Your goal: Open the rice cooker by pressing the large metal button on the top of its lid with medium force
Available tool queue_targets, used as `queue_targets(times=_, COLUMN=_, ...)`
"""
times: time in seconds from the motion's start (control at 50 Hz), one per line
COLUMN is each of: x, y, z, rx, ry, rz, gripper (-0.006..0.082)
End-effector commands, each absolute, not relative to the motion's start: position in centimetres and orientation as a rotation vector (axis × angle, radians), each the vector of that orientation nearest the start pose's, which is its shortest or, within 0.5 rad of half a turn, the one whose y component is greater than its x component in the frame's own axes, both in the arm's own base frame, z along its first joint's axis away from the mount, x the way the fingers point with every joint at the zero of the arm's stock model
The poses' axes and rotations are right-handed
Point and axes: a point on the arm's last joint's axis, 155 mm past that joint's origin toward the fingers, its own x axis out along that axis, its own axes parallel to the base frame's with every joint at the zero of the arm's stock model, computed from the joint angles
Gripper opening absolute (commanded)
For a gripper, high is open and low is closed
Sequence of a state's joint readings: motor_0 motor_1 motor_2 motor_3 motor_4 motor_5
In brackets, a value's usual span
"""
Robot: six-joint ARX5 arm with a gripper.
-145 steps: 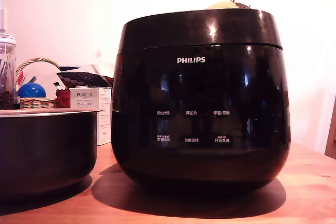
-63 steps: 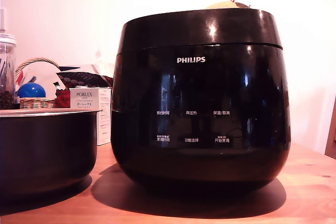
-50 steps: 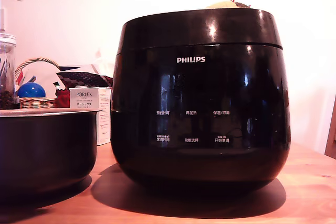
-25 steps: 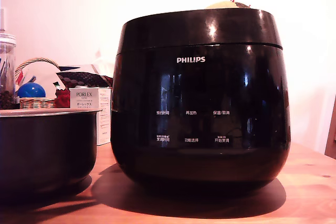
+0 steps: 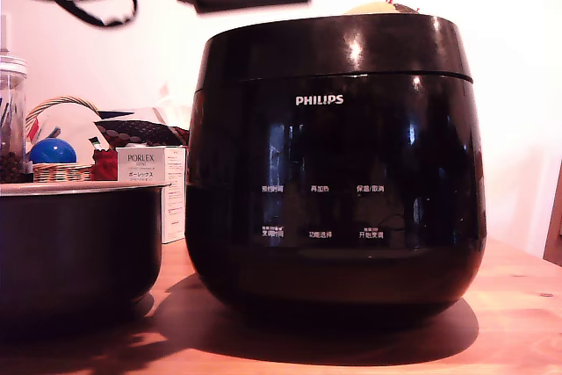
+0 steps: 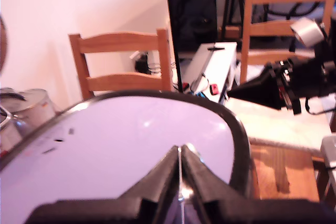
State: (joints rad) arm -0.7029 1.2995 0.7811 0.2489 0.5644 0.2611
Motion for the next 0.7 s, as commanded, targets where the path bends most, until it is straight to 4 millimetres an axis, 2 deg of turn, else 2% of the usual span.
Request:
queue_targets(times=0.0, x=24.8, y=-34.3, z=22.7, rx=0.255, ry=0.115, rz=-1.290, gripper=-0.0024)
queue_targets(times=0.34, x=25.2, y=-34.4, z=20.6, rx=0.267, ry=0.190, rz=-1.274, gripper=-0.0024)
queue_targets(times=0.68, x=24.7, y=-33.1, z=15.6, rx=0.332, ry=0.394, rz=-1.248, gripper=-0.0024)
